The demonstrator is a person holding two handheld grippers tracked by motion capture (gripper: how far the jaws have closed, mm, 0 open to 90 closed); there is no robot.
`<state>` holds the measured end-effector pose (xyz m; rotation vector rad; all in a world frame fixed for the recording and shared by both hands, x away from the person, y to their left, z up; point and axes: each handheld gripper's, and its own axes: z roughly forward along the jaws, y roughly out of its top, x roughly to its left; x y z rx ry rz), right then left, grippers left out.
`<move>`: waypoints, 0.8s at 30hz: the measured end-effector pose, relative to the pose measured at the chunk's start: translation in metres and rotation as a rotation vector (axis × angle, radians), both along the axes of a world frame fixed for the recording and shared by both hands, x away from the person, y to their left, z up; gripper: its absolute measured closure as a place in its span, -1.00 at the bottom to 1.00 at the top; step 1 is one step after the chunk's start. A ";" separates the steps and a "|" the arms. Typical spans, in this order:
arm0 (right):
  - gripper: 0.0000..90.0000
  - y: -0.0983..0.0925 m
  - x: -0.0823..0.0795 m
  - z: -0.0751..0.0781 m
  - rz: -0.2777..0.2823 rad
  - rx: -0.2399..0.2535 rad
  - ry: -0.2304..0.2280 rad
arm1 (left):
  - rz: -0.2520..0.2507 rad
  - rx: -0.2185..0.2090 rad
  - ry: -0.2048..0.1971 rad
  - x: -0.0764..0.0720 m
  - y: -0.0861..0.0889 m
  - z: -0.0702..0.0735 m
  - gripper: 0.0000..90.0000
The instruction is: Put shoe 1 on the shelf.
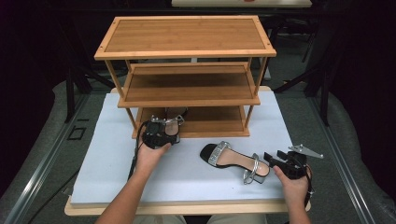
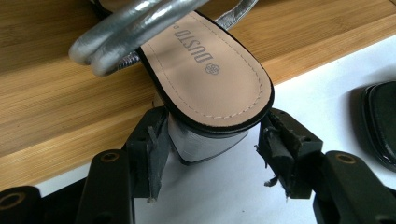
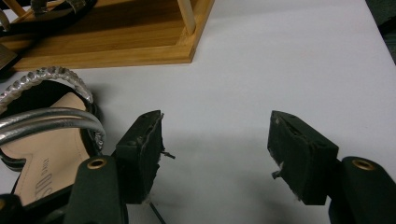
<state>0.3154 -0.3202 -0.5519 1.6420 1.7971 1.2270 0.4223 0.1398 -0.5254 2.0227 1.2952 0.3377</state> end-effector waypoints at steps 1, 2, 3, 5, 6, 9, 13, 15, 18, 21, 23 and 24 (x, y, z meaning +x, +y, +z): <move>-0.23 0.000 0.000 0.000 0.001 -0.002 -0.001 | -0.003 0.003 -0.005 0.000 0.001 0.000 -0.06; -0.23 0.000 0.000 0.000 -0.001 -0.001 -0.003 | -0.012 0.002 -0.004 -0.002 0.002 0.001 -0.07; -0.23 0.000 -0.001 0.001 0.000 -0.011 0.010 | -0.013 -0.001 -0.006 -0.003 0.003 0.002 -0.07; -0.23 0.000 -0.001 0.002 0.004 -0.014 0.015 | -0.024 -0.013 -0.008 -0.008 0.007 0.005 -0.07; -0.23 0.000 -0.001 0.002 0.004 -0.010 0.009 | -0.032 -0.018 -0.008 -0.011 0.009 0.006 -0.07; -0.23 0.001 -0.002 0.003 0.008 -0.010 -0.005 | -0.050 -0.014 -0.009 -0.022 0.020 0.009 -0.07; -0.23 0.001 -0.004 0.006 0.006 -0.012 -0.013 | -0.056 -0.026 -0.011 -0.037 0.037 0.011 -0.07; -0.23 0.001 -0.005 0.007 0.006 -0.014 -0.009 | -0.053 -0.026 -0.010 -0.043 0.045 0.012 -0.07; -0.23 0.002 -0.007 0.009 0.005 -0.012 -0.011 | -0.064 -0.029 -0.015 -0.055 0.059 0.010 -0.07; -0.23 0.002 -0.007 0.010 0.011 -0.017 -0.013 | -0.064 -0.023 -0.027 -0.066 0.071 0.002 -0.07; -0.23 0.003 -0.008 0.011 0.023 -0.027 -0.004 | -0.066 -0.017 -0.023 -0.071 0.079 -0.003 -0.07; -0.23 0.005 -0.007 0.010 0.021 -0.023 -0.021 | -0.067 -0.006 -0.034 -0.073 0.081 -0.005 -0.07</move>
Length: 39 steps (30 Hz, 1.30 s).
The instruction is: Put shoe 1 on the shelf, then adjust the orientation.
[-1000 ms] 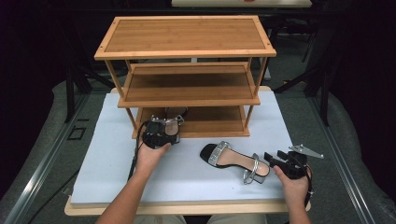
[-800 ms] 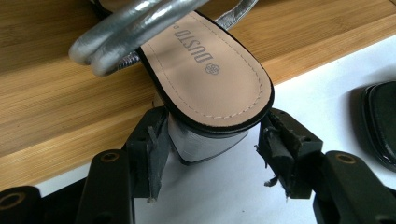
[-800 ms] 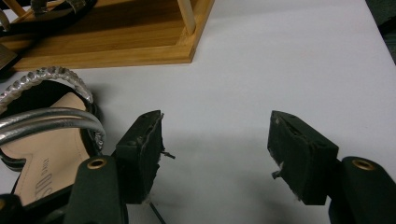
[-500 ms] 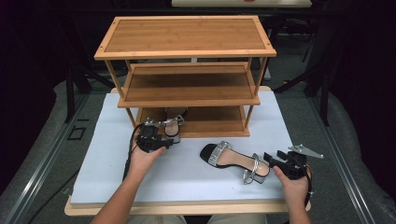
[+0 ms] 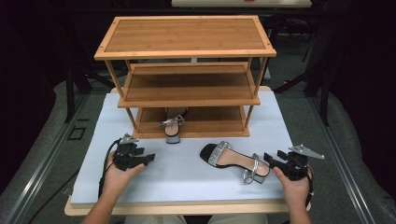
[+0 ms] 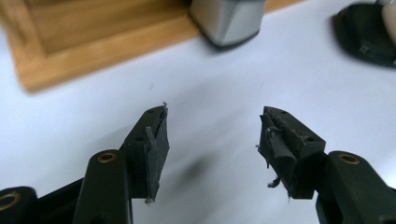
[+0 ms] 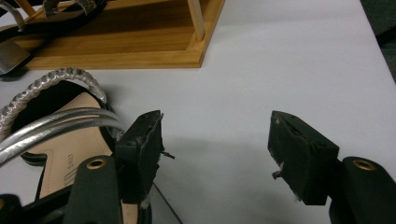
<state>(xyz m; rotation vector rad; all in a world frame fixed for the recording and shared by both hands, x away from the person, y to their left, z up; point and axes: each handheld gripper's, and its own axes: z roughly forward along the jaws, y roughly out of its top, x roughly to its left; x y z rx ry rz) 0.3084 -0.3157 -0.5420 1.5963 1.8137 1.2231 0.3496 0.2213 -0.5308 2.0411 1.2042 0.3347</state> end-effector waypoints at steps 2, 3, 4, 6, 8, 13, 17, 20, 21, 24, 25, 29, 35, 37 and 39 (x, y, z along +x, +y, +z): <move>-0.23 0.002 0.000 0.001 0.008 -0.013 0.002 | -0.001 0.034 -0.016 -0.002 0.005 -0.002 -0.07; -0.23 0.003 -0.001 0.002 0.012 -0.019 0.002 | -0.002 0.043 -0.024 -0.002 0.008 -0.003 -0.07; -0.23 0.003 -0.001 0.003 0.014 -0.022 -0.009 | 0.009 0.033 -0.020 -0.002 0.010 -0.003 -0.07; -0.23 0.004 -0.002 0.005 0.016 -0.037 -0.007 | 0.021 0.005 -0.002 -0.002 0.013 -0.005 -0.07; -0.23 0.006 -0.002 0.007 0.018 -0.029 -0.033 | 0.033 -0.013 0.027 -0.002 0.014 -0.006 -0.06; -0.23 0.007 -0.004 0.015 0.042 -0.055 -0.031 | 0.022 -0.012 0.039 -0.002 0.013 -0.005 0.12; -0.23 0.009 -0.004 0.018 0.067 -0.049 -0.046 | 0.024 -0.017 0.040 -0.002 0.014 -0.007 0.14; -0.23 0.010 -0.004 0.020 0.087 -0.054 -0.031 | 0.038 -0.016 0.044 -0.001 0.016 -0.009 0.13; -0.22 0.011 -0.004 0.021 0.091 -0.055 -0.028 | 0.044 -0.016 0.044 -0.001 0.016 -0.009 0.12; -0.22 0.013 -0.004 0.022 0.116 -0.052 -0.020 | 0.049 -0.014 0.042 -0.001 0.016 -0.009 0.09; -0.21 0.015 -0.003 0.023 0.122 -0.048 -0.029 | 0.051 -0.016 0.036 -0.002 0.015 -0.009 0.09; -0.19 0.023 0.003 0.031 0.184 -0.059 -0.002 | 0.052 -0.015 0.030 -0.002 0.015 -0.008 0.09; -0.20 0.036 0.011 0.048 0.287 -0.153 0.027 | 0.056 -0.024 0.026 -0.002 0.014 -0.008 0.05; -0.21 0.040 0.014 0.058 0.317 -0.192 0.037 | 0.057 -0.025 0.028 -0.002 0.014 -0.008 0.04; -0.21 0.044 0.016 0.064 0.349 -0.222 0.043 | 0.055 -0.025 0.029 -0.002 0.014 -0.008 0.03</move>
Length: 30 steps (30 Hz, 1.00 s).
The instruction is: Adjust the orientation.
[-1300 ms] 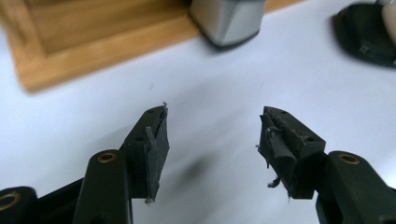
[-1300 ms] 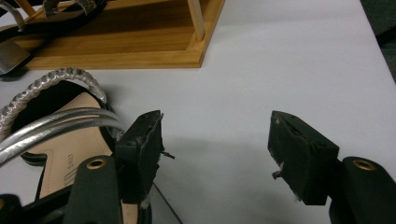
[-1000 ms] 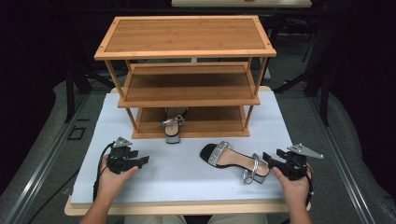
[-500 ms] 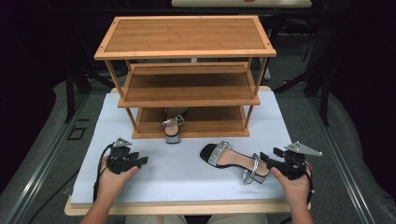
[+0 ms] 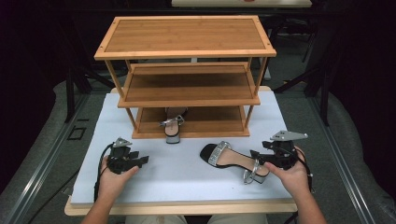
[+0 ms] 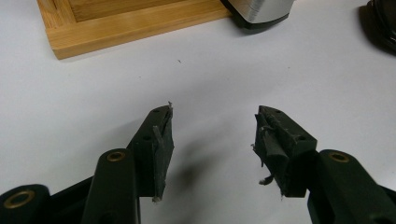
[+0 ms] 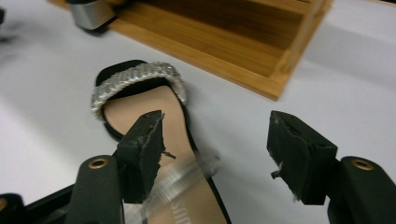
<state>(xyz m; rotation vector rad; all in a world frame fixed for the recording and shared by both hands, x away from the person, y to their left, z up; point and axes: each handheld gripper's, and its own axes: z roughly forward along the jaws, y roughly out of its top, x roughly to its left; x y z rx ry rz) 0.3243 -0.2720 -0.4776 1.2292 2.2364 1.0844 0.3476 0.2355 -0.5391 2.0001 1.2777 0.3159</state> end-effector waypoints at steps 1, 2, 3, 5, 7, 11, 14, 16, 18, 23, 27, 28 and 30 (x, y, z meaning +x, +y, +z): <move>-0.21 0.002 0.001 0.003 0.019 -0.016 0.000 | 0.000 -0.001 0.000 0.000 0.000 0.000 0.03; -0.21 0.005 0.003 0.006 0.048 -0.026 0.010 | -0.001 -0.002 0.002 0.000 0.000 0.000 0.02; -0.21 0.007 0.004 0.008 0.085 -0.028 0.021 | -0.001 -0.001 0.002 0.000 0.000 0.000 0.02; -0.19 0.014 0.007 0.010 0.114 -0.070 0.039 | -0.005 0.002 0.005 0.000 0.000 0.000 0.01; -0.12 0.020 0.008 0.010 0.140 -0.107 0.054 | -0.005 0.001 0.003 0.000 0.000 -0.001 0.01; 0.02 0.027 0.013 0.003 0.130 -0.225 0.096 | -0.004 0.000 0.003 0.000 -0.001 -0.001 0.00; 0.26 0.025 0.016 -0.003 0.103 -0.245 0.134 | -0.003 0.000 0.004 0.000 0.000 -0.001 0.00; 0.52 0.021 0.016 -0.007 0.102 -0.236 0.157 | 0.000 0.000 0.004 0.000 0.000 -0.001 0.00; 0.73 0.017 0.016 -0.009 0.078 -0.245 0.158 | 0.002 -0.003 0.006 0.000 0.001 -0.002 0.00; 0.92 0.008 0.016 -0.011 0.060 -0.208 0.184 | -0.001 0.001 0.004 0.000 0.000 -0.002 0.00; 0.93 0.010 0.018 -0.011 0.057 -0.235 0.154 | 0.001 0.001 0.006 0.000 0.000 -0.002 0.00; 0.93 0.010 0.019 -0.011 0.055 -0.235 0.148 | 0.002 0.000 0.006 0.000 0.000 -0.002 0.00; 0.93 0.008 0.024 -0.010 0.056 -0.222 0.156 | 0.004 -0.003 0.003 0.000 0.000 -0.002 0.00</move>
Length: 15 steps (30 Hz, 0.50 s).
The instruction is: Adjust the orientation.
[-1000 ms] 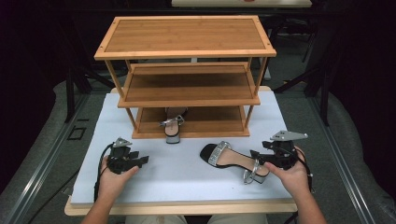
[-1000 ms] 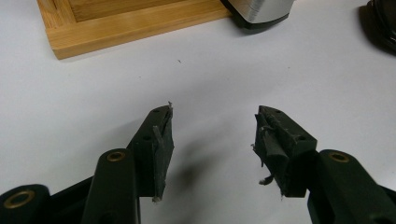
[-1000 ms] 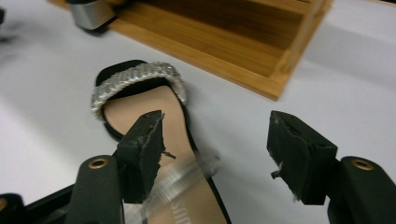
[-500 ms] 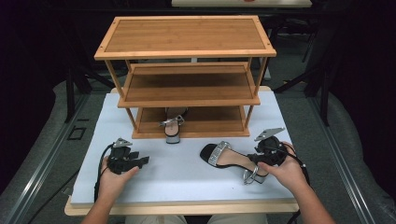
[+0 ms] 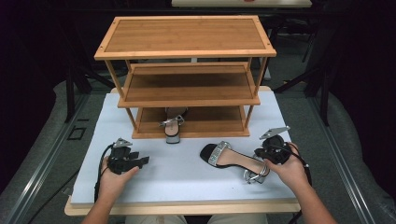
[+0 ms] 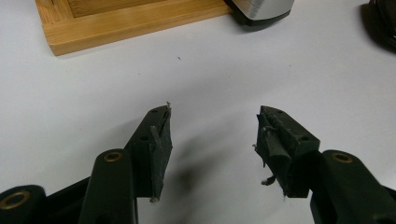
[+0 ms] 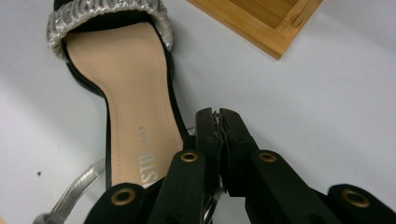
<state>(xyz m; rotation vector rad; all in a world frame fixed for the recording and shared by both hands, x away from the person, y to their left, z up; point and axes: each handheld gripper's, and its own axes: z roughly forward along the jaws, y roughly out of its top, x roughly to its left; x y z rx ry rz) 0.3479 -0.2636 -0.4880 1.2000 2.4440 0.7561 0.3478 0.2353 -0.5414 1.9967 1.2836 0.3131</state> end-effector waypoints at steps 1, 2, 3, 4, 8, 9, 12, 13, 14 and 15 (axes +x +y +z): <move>0.93 -0.001 0.003 0.000 -0.004 -0.001 -0.005 | 0.000 0.003 0.000 0.000 0.000 0.000 0.00; 0.93 -0.001 0.004 0.000 -0.010 -0.002 -0.008 | -0.002 0.001 0.000 0.000 0.001 0.000 0.00; 0.93 -0.002 0.006 0.000 -0.019 -0.003 -0.013 | 0.002 -0.001 0.001 0.000 0.002 0.000 0.00; 0.93 -0.004 0.009 0.001 -0.033 -0.009 -0.014 | 0.003 -0.001 0.002 0.000 0.002 0.000 0.00; 0.93 -0.013 0.016 0.000 -0.060 0.003 0.002 | 0.006 0.001 -0.001 0.000 0.003 0.000 0.00; 0.93 -0.016 0.016 0.000 -0.070 0.004 -0.007 | 0.007 0.000 0.000 0.000 0.003 0.000 0.00; 0.93 -0.023 0.016 0.000 -0.086 0.005 -0.011 | 0.006 0.000 -0.001 0.000 0.004 0.000 0.00; 0.92 -0.024 0.015 0.001 -0.096 0.000 -0.010 | 0.007 0.001 -0.001 0.000 0.004 0.000 0.00; 0.90 -0.026 0.015 0.001 -0.088 0.022 -0.002 | 0.008 0.000 0.000 0.000 0.003 0.000 0.00; 0.88 -0.027 0.014 0.002 -0.087 0.026 -0.007 | 0.008 0.001 0.001 0.000 0.003 0.000 0.00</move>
